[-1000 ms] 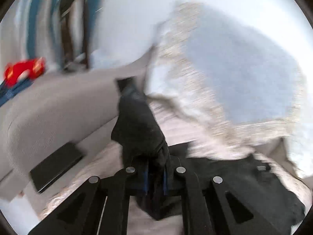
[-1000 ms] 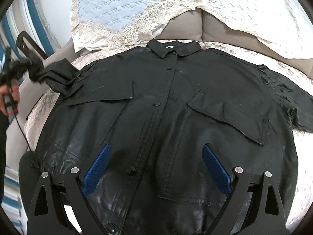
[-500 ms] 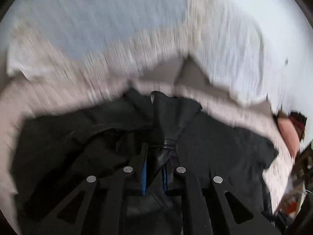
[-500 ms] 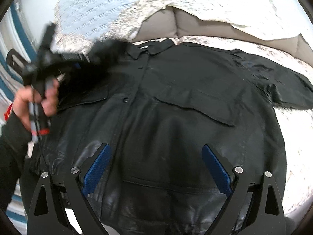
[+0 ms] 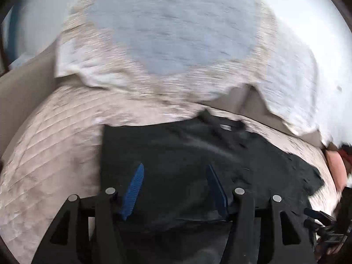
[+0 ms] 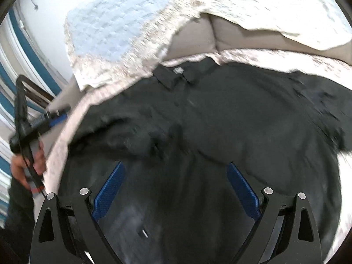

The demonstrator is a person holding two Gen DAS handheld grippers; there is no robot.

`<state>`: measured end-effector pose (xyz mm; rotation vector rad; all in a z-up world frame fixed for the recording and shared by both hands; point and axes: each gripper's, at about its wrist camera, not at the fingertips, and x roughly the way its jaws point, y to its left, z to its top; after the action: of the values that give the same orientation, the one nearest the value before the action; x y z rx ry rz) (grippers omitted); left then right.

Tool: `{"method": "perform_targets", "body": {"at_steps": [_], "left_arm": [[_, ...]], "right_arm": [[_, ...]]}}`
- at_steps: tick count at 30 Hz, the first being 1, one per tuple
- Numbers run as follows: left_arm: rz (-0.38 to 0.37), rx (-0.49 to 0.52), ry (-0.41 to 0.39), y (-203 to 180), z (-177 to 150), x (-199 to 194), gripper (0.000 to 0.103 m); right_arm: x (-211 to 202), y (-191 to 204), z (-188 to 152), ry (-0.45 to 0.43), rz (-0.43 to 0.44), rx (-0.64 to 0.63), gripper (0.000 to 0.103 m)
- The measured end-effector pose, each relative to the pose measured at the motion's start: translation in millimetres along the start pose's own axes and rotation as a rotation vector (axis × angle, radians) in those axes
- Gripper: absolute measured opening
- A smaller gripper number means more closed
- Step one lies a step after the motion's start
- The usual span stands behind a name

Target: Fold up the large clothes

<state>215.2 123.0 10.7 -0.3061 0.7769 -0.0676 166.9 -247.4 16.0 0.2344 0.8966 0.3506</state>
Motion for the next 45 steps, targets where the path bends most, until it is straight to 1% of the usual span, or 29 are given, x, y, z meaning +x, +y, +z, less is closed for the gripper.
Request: {"method": "perform_targets", "body": {"at_steps": [1, 2, 4, 5, 6, 7, 9, 11, 12, 15, 17, 18, 20, 21, 23, 24, 25, 26, 27, 29, 30, 32, 33, 35, 37, 40, 41, 43, 45], "left_arm": [[-0.005, -0.023, 0.008, 10, 0, 2, 0.061], [0.003, -0.033, 0.014, 18, -2, 5, 0.061], [0.032, -0.032, 0.033, 25, -6, 16, 0.061], [0.032, -0.031, 0.048, 28, -8, 24, 0.06], [0.032, -0.034, 0.065, 30, -8, 31, 0.06], [0.038, -0.037, 0.088, 32, -11, 39, 0.06], [0.059, -0.029, 0.132, 35, -19, 51, 0.06], [0.088, -0.006, 0.155, 35, -27, 60, 0.06], [0.104, 0.006, 0.161, 35, -31, 63, 0.06], [0.127, 0.035, 0.15, 34, -32, 66, 0.06], [0.127, 0.026, 0.145, 35, -30, 67, 0.06], [0.136, 0.028, 0.141, 35, -29, 70, 0.06], [0.159, 0.042, 0.139, 36, -29, 78, 0.06], [0.163, 0.03, 0.148, 37, -28, 79, 0.06], [0.151, 0.014, 0.144, 37, -27, 70, 0.06], [0.13, 0.009, 0.131, 37, -28, 61, 0.06], [0.112, 0.006, 0.118, 38, -30, 54, 0.061], [0.109, 0.009, 0.114, 39, -32, 49, 0.061], [0.123, 0.017, 0.119, 41, -35, 48, 0.061], [0.159, 0.032, 0.157, 43, -43, 58, 0.061], [0.165, 0.04, 0.169, 44, -46, 62, 0.061], [0.191, 0.05, 0.17, 40, -46, 59, 0.061], [0.195, 0.036, 0.171, 38, -44, 52, 0.061], [0.164, 0.027, 0.148, 30, -43, 34, 0.061], [0.149, 0.054, 0.112, 14, -48, 10, 0.061], [0.105, 0.09, 0.086, -13, -66, -19, 0.062], [0.087, 0.102, 0.083, -22, -74, -26, 0.062], [0.055, 0.119, 0.087, -41, -91, -35, 0.065], [0.027, 0.13, 0.113, -57, -107, -37, 0.065]], "right_arm": [[10, 3, 12, -0.004, 0.027, 0.002, 0.094], [17, 4, 16, 0.003, 0.033, 0.008, 0.094], [43, 4, 30, 0.043, 0.047, 0.028, 0.094], [64, 3, 36, 0.082, 0.057, 0.043, 0.093], [75, 3, 37, 0.108, 0.049, 0.052, 0.082], [95, 4, 40, 0.157, 0.03, 0.059, 0.073], [120, 11, 41, 0.219, 0.021, 0.03, 0.038], [134, 21, 40, 0.241, -0.051, -0.04, 0.026], [137, 27, 45, 0.229, -0.064, -0.08, 0.021], [131, 29, 66, 0.171, -0.073, -0.095, 0.011], [129, 30, 78, 0.138, -0.109, -0.132, 0.006], [135, 30, 83, 0.141, -0.133, -0.153, 0.006], [153, 20, 84, 0.214, -0.148, -0.126, 0.006], [153, 19, 82, 0.222, -0.15, -0.118, 0.006], [136, 21, 76, 0.168, -0.129, -0.123, 0.006], [127, 26, 73, 0.138, -0.113, -0.125, 0.007], [118, 29, 67, 0.112, -0.089, -0.128, 0.008], [117, 33, 62, 0.11, -0.083, -0.133, 0.012], [123, 36, 55, 0.138, -0.089, -0.152, 0.014], [144, 36, 46, 0.223, -0.104, -0.182, 0.014], [145, 32, 44, 0.213, -0.093, -0.18, 0.015], [130, 31, 48, 0.196, -0.091, -0.141, 0.015], [121, 31, 48, 0.183, -0.092, -0.136, 0.015], [91, 32, 46, 0.128, -0.071, -0.153, 0.017], [58, 22, 36, 0.083, -0.064, -0.138, 0.022], [16, -1, 10, 0.053, -0.042, -0.08, 0.033], [11, -7, 6, 0.055, -0.041, -0.067, 0.036], [-10, -24, -12, 0.055, -0.048, -0.028, 0.036], [-24, -43, -23, 0.051, -0.084, 0.004, 0.036]]}}
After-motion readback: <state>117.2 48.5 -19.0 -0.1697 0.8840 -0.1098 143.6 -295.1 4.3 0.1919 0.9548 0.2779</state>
